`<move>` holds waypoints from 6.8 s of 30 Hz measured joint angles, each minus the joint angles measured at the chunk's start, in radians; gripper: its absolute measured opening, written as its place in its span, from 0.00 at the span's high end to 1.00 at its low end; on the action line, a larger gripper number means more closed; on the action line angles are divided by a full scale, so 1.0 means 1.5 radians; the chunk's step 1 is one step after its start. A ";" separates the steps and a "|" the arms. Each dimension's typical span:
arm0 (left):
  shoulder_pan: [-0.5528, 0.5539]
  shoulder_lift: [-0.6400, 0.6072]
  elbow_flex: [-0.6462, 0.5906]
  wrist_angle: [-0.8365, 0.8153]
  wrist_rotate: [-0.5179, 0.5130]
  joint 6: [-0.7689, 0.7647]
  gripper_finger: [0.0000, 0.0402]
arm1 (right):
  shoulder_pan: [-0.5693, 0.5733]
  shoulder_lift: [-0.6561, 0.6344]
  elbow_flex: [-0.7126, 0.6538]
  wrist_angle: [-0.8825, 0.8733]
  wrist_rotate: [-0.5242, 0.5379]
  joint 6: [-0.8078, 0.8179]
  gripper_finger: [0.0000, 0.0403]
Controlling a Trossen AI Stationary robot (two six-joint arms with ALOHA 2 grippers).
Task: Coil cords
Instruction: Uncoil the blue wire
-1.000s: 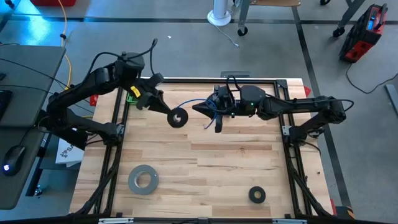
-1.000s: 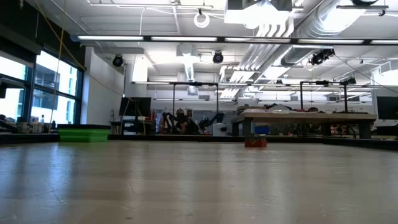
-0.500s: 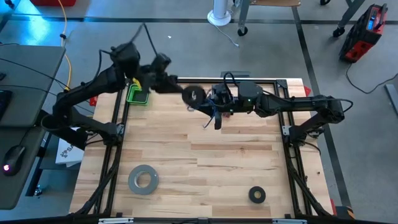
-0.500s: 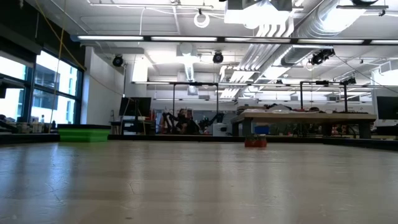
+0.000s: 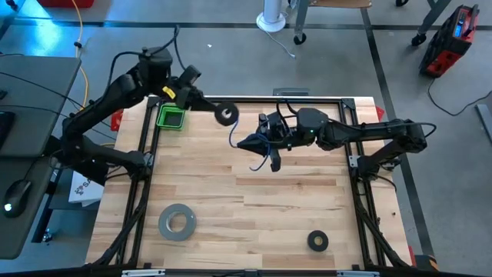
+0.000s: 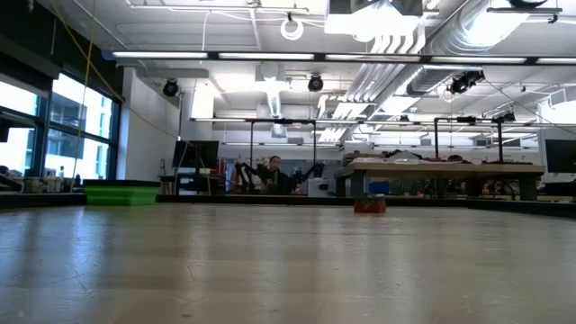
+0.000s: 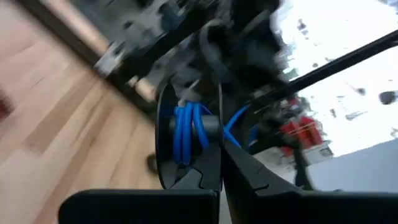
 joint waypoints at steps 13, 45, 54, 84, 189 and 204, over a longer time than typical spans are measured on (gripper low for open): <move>-0.027 -0.071 -0.001 -0.189 0.029 -0.002 1.00 | -0.038 -0.031 0.000 0.022 0.017 -0.015 1.00; -0.036 0.027 -0.001 0.355 0.017 -0.196 1.00 | -0.068 0.019 0.000 -0.018 0.052 0.078 1.00; 0.023 -0.020 -0.001 -0.044 0.032 -0.075 1.00 | -0.030 -0.033 0.000 -0.017 0.042 0.060 1.00; -0.173 0.015 0.000 0.398 0.053 -0.306 1.00 | -0.152 -0.005 0.000 -0.021 0.187 0.047 1.00; -0.020 -0.245 -0.603 -0.109 -0.247 0.109 1.00 | 0.067 -0.124 -0.283 -0.705 0.008 0.315 0.93; -0.020 -0.233 -0.616 0.004 -0.333 0.100 0.95 | 0.079 -0.125 -0.267 -0.999 -0.010 0.247 0.52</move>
